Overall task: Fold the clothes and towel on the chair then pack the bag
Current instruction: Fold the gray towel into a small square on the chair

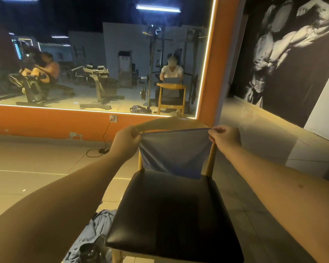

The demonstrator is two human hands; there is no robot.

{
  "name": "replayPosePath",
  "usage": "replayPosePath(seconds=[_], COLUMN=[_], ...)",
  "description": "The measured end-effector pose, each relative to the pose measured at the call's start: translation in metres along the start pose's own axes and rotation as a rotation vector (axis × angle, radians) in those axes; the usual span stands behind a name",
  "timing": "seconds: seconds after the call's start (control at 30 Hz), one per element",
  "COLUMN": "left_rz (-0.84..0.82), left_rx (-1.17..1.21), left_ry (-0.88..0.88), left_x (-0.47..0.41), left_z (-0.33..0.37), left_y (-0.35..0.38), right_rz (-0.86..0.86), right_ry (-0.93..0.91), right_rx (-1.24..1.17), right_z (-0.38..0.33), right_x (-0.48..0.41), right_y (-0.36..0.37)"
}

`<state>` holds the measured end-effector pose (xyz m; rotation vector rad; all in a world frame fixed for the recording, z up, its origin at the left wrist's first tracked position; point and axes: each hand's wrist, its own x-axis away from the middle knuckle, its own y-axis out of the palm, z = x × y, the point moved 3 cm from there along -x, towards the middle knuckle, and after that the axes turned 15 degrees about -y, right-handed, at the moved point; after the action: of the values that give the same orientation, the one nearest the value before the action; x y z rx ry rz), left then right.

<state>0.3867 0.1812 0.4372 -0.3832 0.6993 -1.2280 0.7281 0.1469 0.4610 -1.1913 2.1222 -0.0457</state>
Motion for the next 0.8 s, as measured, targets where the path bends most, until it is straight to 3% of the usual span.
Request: replayPosePath(seconds=[0.07, 0.17, 0.3, 0.43, 0.57, 0.63, 0.7, 0.8], left_rz=[-0.058, -0.250, -0.477, -0.615, -0.740, -0.816, -0.821, -0.612], left_rx=[-0.048, -0.184, -0.506, -0.720, -0.789, -0.781, -0.710, -0.556], left_ry=[0.011, -0.011, -0.009, 0.098, 0.242, 0.265, 0.180, -0.043], left_x=[0.018, 0.060, 0.117, 0.153, 0.163, 0.161, 0.148, 0.111], left_z=[-0.021, -0.064, -0.127, -0.147, -0.142, -0.139, -0.141, -0.153], left_y=[0.011, 0.035, 0.067, 0.076, 0.071, 0.070, 0.075, 0.098], right_rz=[-0.077, -0.341, -0.654, -0.965, -1.112, -1.121, -0.993, -0.674], right_ry=[-0.002, 0.047, 0.153, 0.195, 0.270, 0.333, 0.310, 0.269], right_rx=[0.028, 0.125, 0.263, 0.369, 0.363, 0.317, 0.332, 0.379], right_z=[0.016, 0.056, 0.107, 0.129, 0.140, 0.142, 0.147, 0.159], right_x=[0.018, 0.066, 0.148, 0.202, 0.212, 0.207, 0.190, 0.157], right_y=[0.004, 0.010, 0.015, 0.016, 0.022, 0.028, 0.041, 0.064])
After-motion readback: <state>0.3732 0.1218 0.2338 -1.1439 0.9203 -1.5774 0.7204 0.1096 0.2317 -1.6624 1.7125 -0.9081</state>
